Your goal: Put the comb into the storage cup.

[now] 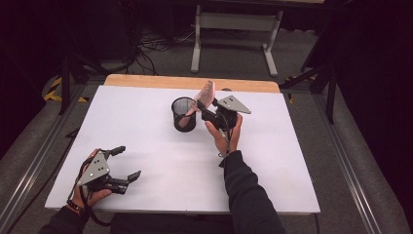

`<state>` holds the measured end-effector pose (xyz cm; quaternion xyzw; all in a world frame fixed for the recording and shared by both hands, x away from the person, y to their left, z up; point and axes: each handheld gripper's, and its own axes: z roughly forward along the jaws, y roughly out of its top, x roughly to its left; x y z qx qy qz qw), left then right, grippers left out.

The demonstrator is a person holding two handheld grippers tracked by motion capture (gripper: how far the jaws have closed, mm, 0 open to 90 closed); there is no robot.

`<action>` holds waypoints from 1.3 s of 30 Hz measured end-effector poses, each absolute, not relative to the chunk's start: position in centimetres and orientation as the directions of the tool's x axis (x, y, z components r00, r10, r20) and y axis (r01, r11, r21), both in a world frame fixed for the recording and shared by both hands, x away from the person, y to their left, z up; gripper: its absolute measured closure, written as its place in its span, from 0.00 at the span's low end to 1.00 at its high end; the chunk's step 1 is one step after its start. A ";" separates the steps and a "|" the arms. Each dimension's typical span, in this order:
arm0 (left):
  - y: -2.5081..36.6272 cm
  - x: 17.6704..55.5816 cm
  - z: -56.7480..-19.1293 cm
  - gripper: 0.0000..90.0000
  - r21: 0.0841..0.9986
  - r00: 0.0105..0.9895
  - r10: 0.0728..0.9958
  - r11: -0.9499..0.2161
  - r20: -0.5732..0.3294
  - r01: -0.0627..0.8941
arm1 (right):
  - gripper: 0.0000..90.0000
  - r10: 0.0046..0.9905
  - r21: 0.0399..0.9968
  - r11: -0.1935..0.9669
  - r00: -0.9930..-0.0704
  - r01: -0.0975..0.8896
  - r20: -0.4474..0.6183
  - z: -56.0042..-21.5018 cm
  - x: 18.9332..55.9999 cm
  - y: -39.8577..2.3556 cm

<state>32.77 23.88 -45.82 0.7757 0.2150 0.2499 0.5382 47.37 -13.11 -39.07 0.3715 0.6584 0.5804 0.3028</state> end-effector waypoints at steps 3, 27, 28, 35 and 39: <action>23.8 32.8 -45.8 0.08 0.940 0.784 0.600 -0.334 0.159 0.065 | 0.54 0.841 0.990 0.055 -0.540 0.132 0.026 -38.9 47.2 -13.2; 23.8 32.7 -45.7 0.08 0.940 0.777 0.608 -0.336 0.166 0.062 | 0.47 0.852 0.993 0.089 -0.522 0.076 -0.037 -37.3 46.1 -14.1; 23.8 32.7 -45.7 0.08 0.939 0.776 0.608 -0.338 0.168 0.062 | 0.47 0.852 0.993 0.091 -0.522 0.072 -0.040 -37.2 46.0 -14.1; 23.8 32.7 -45.8 0.08 0.940 0.777 0.608 -0.336 0.164 0.065 | 0.46 0.849 0.994 0.102 -0.525 0.049 -0.061 -36.6 45.6 -14.2; 23.8 32.7 -45.8 0.08 0.939 0.779 0.606 -0.336 0.163 0.065 | 0.44 0.848 0.993 0.113 -0.524 0.036 -0.077 -36.2 45.3 -14.1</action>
